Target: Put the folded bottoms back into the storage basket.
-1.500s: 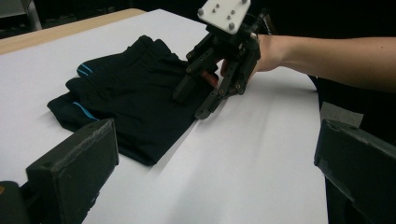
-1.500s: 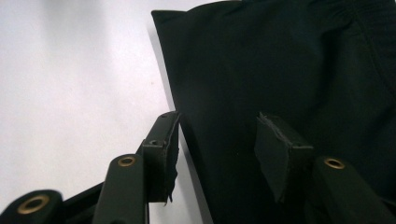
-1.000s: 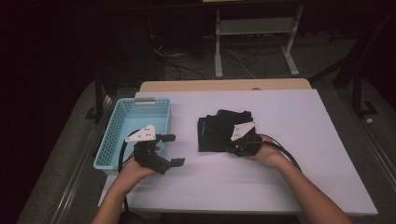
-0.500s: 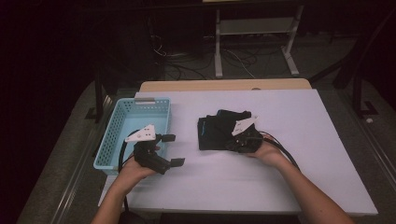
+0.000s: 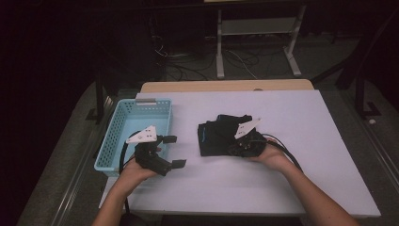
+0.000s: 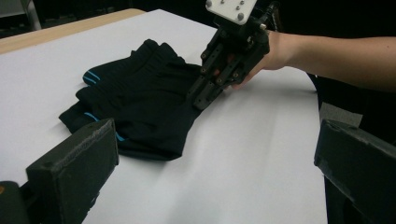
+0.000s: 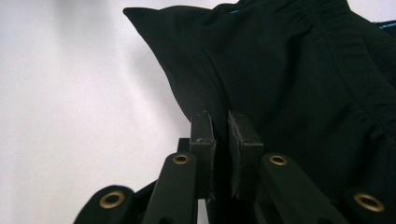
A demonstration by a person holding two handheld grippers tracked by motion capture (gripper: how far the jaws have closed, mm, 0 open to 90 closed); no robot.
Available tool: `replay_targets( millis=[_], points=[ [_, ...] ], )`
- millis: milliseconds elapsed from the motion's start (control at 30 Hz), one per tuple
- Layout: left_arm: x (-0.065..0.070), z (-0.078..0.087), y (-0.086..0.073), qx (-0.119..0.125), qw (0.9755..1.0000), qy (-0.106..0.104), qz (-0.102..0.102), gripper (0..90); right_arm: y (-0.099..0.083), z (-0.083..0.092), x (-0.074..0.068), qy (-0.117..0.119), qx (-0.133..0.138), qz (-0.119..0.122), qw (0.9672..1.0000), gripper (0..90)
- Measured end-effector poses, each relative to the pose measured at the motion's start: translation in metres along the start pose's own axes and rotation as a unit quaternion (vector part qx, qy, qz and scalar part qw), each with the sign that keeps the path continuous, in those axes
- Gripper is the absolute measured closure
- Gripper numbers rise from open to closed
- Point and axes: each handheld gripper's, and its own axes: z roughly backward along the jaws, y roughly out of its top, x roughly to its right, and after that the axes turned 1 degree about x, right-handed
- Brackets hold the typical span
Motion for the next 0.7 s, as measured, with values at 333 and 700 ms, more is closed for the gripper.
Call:
replay_targets(
  millis=[333,700],
  points=[
    [0.0,0.001,0.0,0.002,1.0,-0.001,0.0,0.0,-0.005,0.007,-0.009,0.009,0.0,-0.008,0.9999,80.5],
    [0.0,0.001,0.0,0.001,1.0,-0.002,0.0,0.0,-0.012,0.014,-0.027,0.022,0.002,-0.015,0.9996,80.4]
  ],
)
